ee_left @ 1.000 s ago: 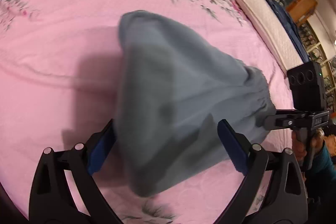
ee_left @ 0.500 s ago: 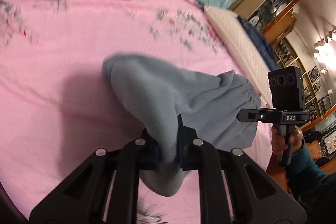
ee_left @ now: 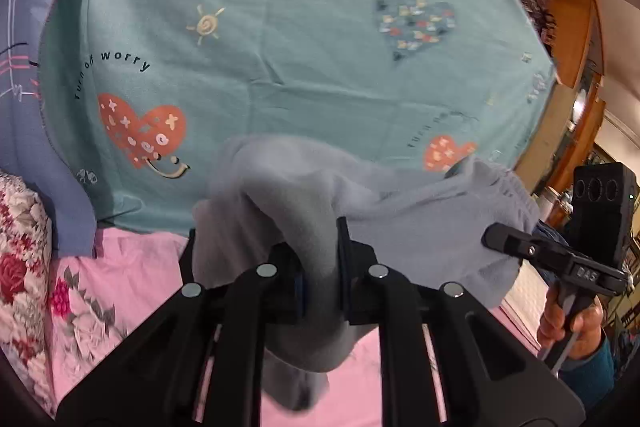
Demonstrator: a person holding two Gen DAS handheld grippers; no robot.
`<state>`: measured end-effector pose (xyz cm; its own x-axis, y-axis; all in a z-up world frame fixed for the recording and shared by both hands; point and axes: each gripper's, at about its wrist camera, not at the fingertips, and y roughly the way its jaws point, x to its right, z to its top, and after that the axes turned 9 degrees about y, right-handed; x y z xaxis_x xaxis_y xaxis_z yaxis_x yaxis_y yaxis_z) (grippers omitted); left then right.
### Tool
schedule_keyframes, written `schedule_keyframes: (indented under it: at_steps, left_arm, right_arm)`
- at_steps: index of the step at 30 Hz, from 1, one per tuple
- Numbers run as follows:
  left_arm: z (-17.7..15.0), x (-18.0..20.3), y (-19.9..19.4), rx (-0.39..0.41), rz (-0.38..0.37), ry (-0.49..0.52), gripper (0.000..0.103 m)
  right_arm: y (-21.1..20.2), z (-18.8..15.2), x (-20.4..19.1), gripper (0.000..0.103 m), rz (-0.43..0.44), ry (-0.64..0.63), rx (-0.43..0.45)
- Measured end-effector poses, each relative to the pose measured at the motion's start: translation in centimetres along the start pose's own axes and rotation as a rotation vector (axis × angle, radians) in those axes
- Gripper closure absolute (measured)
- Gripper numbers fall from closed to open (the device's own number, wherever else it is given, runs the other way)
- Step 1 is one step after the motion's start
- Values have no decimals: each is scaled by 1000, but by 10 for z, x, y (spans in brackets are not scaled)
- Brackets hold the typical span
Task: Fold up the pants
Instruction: 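Grasp the bundle with both grippers and lift it off the sheet, then carry the bundle with both grippers toward the stack of folded clothes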
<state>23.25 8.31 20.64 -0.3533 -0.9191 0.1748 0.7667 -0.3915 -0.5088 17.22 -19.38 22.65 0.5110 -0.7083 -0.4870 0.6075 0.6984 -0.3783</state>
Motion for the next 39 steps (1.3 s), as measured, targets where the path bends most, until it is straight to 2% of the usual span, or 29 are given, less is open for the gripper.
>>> schedule_keyframes:
  at_steps: [1, 3, 5, 6, 7, 11, 12, 15, 16, 17, 19, 21, 23, 25, 29, 33, 36, 39]
  left_arm:
    - [0, -15, 17, -26, 17, -46, 90]
    - [-1, -33, 38, -60, 23, -103, 90]
    - [-6, -44, 42, -46, 1, -121, 90]
    - [-8, -45, 40, -36, -13, -118, 90]
    - [-11, -46, 37, -29, -22, -115, 90]
    - [-22, -46, 22, -12, -39, -103, 90]
    - [-21, -45, 21, -12, -42, -105, 90]
    - [-19, -37, 15, -14, -34, -95, 90]
    - [-18, -35, 13, -13, -33, -95, 90]
    - [-19, -34, 11, -11, -29, -92, 90]
    - [-20, -34, 9, -10, -26, -96, 90]
    - [-21, -35, 10, -13, -21, -100, 90]
    - [-22, -37, 11, -15, -19, -117, 90]
    - [-24, -38, 10, -12, -19, -122, 90]
    - [-26, -41, 9, -7, -21, -121, 90]
    - [-29, -49, 7, 1, -27, -149, 90]
    - [-32, -53, 2, 10, -33, -164, 90]
    - [-35, -55, -4, 16, -26, -164, 90]
  right_arm:
    - [15, 11, 2, 81, -4, 3, 9]
    - [55, 22, 8, 81, 9, 21, -56]
    - [99, 16, 14, 81, -79, -16, -111]
    - [117, 10, 20, 81, -103, -10, -144]
    - [134, 1, 30, 81, -90, 29, -182]
    - [152, -17, 45, 80, -59, 34, -226]
    - [154, -21, 51, 77, -57, 47, -237]
    - [139, -28, 67, 43, -75, 165, -208]
    - [133, -34, 70, 37, -29, 236, -200]
    - [127, -47, 77, 33, 68, 337, -223]
    - [128, -74, 81, 21, 173, 449, -282]
    - [132, -116, 84, 18, 209, 545, -298]
    - [146, -151, 92, 18, 298, 671, -307]
    - [164, -176, 99, 18, 375, 793, -266]
    - [204, -199, 106, 18, 516, 1003, -126]
    - [225, -222, 111, 14, 683, 1225, -43]
    - [224, -220, 120, 12, 704, 1279, 56]
    - [226, -211, 127, 12, 691, 1329, 74]
